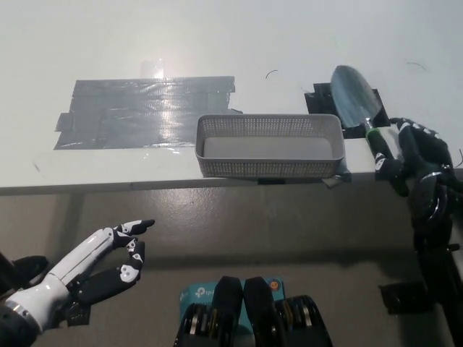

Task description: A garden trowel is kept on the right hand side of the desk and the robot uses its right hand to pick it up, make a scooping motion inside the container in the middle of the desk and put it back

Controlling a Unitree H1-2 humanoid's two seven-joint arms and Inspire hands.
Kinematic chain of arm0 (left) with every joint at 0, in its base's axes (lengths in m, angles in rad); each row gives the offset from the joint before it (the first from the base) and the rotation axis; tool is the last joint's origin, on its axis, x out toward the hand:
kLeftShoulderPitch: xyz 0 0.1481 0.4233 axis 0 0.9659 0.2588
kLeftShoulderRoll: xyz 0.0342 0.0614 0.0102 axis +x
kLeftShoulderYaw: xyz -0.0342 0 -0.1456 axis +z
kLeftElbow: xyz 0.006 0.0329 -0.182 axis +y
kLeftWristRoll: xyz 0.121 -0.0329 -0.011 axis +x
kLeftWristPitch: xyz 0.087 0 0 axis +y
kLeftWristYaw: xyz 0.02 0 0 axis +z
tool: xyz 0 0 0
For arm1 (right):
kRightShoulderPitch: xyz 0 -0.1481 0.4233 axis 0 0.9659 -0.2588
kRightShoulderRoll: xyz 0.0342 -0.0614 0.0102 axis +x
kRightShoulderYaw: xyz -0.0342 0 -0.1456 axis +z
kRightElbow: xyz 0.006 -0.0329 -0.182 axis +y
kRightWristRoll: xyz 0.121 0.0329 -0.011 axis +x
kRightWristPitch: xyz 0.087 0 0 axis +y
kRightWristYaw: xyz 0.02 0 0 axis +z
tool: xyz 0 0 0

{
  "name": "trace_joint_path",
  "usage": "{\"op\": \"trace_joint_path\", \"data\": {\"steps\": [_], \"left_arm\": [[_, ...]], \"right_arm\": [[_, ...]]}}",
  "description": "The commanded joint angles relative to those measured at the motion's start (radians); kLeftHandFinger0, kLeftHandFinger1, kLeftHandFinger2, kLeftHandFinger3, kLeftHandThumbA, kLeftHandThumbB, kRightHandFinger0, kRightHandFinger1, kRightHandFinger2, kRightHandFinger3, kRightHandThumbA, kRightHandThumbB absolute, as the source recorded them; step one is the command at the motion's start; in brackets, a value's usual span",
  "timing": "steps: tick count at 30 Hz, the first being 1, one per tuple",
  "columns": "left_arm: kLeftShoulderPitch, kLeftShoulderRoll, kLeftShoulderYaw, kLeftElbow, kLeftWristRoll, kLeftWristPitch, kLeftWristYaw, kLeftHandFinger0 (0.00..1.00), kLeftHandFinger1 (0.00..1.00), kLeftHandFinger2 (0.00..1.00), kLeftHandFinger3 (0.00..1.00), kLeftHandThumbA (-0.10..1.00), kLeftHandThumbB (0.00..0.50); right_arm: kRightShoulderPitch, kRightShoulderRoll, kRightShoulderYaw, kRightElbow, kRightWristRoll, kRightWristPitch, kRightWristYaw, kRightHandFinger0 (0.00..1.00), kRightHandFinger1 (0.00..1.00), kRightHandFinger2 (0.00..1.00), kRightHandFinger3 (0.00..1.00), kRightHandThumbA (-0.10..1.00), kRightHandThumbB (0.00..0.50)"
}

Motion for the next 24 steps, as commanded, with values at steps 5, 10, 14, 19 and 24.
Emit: {"op": "trace_joint_path", "data": {"steps": [5, 10, 14, 19, 24], "left_arm": [[-0.023, 0.012, 0.005, -0.023, -0.006, -0.014, -0.008, 1.00, 1.00, 1.00, 1.00, 1.00, 0.239], [-0.021, 0.013, 0.010, -0.034, -0.006, -0.010, -0.005, 1.00, 1.00, 1.00, 1.00, 1.00, 0.221], [-0.019, 0.012, 0.012, -0.037, -0.008, -0.007, -0.005, 1.00, 1.00, 1.00, 1.00, 1.00, 0.220], [-0.021, 0.014, 0.004, -0.034, -0.002, -0.008, -0.008, 1.00, 1.00, 1.00, 1.00, 1.00, 0.199], [-0.024, 0.019, 0.001, -0.028, 0.000, -0.033, -0.013, 1.00, 1.00, 1.00, 1.00, 1.00, 0.232]], "right_arm": [[-0.054, 0.023, -0.015, 0.025, -0.005, 0.012, -0.029, 1.00, 1.00, 1.00, 1.00, 0.53, 0.211], [-0.076, 0.014, -0.015, 0.062, -0.025, 0.012, -0.043, 1.00, 1.00, 1.00, 1.00, 0.44, 0.198], [-0.093, -0.017, -0.022, 0.112, -0.031, 0.012, -0.037, 1.00, 1.00, 1.00, 1.00, 0.45, 0.178], [-0.110, -0.049, -0.018, 0.148, -0.026, 0.012, -0.021, 1.00, 1.00, 1.00, 1.00, 0.40, 0.197], [-0.180, -0.153, 0.099, 0.164, 0.017, 0.006, 0.133, 1.00, 1.00, 1.00, 1.00, 0.40, 0.378]]}}
